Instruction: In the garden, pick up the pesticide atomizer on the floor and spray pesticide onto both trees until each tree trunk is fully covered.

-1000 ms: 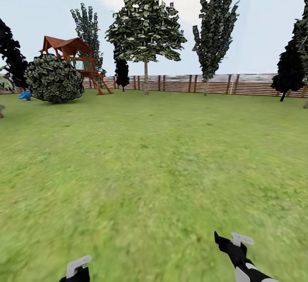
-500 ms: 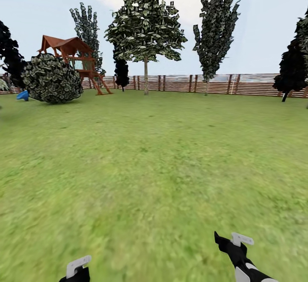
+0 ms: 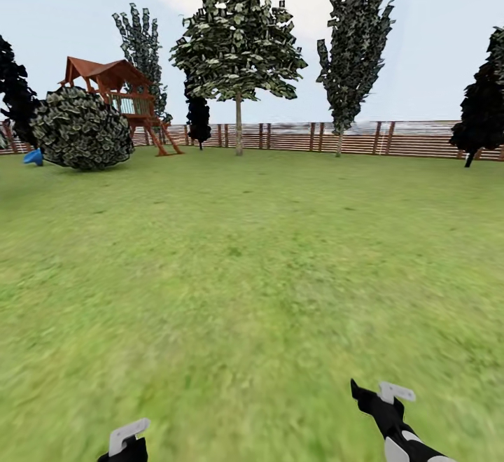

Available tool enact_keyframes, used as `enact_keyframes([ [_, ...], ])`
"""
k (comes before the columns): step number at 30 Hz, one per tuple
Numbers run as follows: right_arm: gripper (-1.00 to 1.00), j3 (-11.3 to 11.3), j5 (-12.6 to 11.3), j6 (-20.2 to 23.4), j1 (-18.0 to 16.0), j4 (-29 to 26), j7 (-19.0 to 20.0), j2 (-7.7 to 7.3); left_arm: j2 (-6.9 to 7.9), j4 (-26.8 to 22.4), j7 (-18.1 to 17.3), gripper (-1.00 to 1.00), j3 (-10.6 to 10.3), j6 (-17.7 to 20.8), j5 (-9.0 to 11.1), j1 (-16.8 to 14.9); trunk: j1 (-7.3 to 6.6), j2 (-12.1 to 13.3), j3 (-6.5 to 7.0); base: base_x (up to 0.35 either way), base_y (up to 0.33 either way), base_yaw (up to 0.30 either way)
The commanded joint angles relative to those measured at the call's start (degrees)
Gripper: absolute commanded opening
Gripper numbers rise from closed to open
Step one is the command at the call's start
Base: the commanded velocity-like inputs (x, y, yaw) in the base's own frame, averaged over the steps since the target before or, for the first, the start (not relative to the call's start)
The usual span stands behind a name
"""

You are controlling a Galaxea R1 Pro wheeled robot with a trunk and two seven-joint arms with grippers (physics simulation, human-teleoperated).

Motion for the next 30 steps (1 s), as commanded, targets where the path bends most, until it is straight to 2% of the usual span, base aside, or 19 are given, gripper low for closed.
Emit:
enact_keyframes([
  [1, 1.00, -0.4, -0.3, -0.2, 0.0, 0.1, 0.6, -0.01, 0.02, 0.0, -0.2, -1.00, -0.3, -0.1, 0.6, 0.0, 0.02, 0.0, -0.06, 0.329, 0.000, 0.000],
  [30, 1.00, -0.4, -0.3, -0.2, 0.0, 0.1, 0.6, -0.01, 0.02, 0.0, -0.2, -1.00, -0.3, -0.1, 0.6, 0.0, 0.02, 0.0, -0.06, 0.329, 0.000, 0.000],
])
